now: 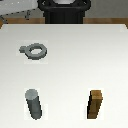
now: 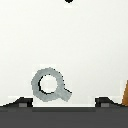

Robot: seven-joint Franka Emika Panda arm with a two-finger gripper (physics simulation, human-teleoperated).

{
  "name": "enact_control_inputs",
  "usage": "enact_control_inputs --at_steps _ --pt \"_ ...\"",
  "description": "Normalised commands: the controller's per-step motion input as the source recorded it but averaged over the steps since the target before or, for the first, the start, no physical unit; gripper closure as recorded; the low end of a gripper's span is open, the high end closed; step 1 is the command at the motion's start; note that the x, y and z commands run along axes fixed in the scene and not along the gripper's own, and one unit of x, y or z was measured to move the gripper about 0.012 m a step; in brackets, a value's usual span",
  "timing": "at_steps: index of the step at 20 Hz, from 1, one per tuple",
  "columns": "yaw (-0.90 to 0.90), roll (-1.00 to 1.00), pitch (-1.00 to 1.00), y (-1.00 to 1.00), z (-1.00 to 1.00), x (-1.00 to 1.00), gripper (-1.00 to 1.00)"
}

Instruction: Put the loop with the handle onto the peg.

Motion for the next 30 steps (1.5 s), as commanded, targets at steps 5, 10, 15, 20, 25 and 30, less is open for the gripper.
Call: enact_control_inputs --at_steps 5,10,15,20,25,30 --pt "0.96 0.00 0.00 0.00 0.00 0.00 -1.00" --pt "0.94 0.00 0.00 0.00 0.00 0.00 -1.00" --pt "0.53 0.00 0.00 0.00 0.00 0.00 -1.00" --pt "0.00 0.00 0.00 0.00 0.00 0.00 -1.00" --pt "0.00 0.00 0.00 0.00 -0.80 0.00 -1.00" --pt "0.00 0.00 0.00 -0.20 -0.20 0.00 -1.00"
